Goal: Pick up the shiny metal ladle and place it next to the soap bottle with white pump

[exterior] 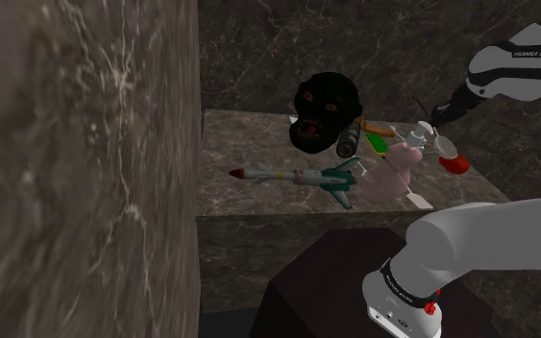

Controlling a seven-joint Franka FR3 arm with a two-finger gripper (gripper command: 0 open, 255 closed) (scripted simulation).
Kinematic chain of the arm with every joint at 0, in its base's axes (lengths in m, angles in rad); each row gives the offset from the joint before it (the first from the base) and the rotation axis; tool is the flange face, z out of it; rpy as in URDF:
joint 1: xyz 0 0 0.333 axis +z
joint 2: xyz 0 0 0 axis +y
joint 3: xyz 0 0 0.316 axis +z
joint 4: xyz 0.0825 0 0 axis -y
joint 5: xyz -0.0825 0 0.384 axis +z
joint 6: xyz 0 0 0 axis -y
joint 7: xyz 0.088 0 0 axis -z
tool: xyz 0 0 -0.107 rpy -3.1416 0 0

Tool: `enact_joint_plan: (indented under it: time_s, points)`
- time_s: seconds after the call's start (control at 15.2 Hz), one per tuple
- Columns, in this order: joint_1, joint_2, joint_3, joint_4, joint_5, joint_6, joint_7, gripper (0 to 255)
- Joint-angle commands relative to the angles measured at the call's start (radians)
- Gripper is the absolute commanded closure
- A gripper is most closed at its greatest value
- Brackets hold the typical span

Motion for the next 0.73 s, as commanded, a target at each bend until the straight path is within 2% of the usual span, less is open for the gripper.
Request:
enact_joint_plan:
  time_s: [0.0,0.66]
  points:
    - [0.000,0.007,-0.011,-0.025,-0.003,0.033,-0.003,255]
    - [0.013,0.058,-0.069,-0.121,-0.007,0.180,-0.025,255]
